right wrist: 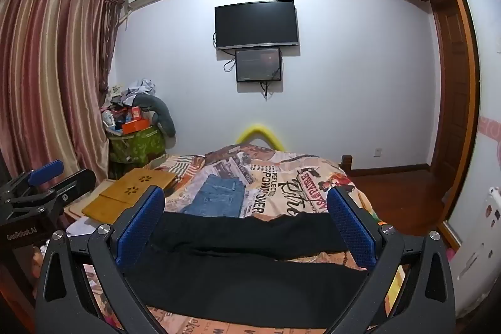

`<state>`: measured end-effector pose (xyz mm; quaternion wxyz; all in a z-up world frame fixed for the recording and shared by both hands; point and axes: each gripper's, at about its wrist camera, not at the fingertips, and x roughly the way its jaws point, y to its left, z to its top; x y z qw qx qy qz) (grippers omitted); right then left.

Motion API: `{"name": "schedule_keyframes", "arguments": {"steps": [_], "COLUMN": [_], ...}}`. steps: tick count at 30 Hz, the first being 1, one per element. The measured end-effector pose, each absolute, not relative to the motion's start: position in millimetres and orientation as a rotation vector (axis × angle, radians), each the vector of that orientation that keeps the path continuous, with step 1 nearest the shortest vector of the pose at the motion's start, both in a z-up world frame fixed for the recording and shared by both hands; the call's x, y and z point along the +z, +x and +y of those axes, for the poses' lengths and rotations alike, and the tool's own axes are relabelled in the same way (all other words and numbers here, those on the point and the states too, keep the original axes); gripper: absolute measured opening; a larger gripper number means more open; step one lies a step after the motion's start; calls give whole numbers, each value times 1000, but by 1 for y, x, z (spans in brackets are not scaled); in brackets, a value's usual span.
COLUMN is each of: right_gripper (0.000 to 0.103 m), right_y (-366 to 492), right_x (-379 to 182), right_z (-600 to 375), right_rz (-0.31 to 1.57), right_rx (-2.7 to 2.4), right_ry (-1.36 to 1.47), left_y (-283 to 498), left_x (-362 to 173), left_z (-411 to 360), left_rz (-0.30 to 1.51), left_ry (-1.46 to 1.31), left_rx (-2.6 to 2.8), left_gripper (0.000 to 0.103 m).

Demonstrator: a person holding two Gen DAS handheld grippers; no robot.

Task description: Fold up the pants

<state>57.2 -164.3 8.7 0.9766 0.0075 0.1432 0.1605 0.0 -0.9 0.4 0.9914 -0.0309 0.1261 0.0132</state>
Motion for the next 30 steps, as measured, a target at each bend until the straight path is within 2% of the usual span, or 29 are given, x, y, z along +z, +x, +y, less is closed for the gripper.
{"name": "schedule_keyframes", "arguments": {"steps": [30], "right_gripper": [103], "right_y": [55], "right_x": [19], "right_z": [-172], "right_rz": [265], "right_rx": [330], "right_ry": [25], "left_y": [1], "left_x": [2], "left_z": [-9], "left_rz": [246], "left_ry": [-67], "left_rx": [5], "left_gripper": [103]}}
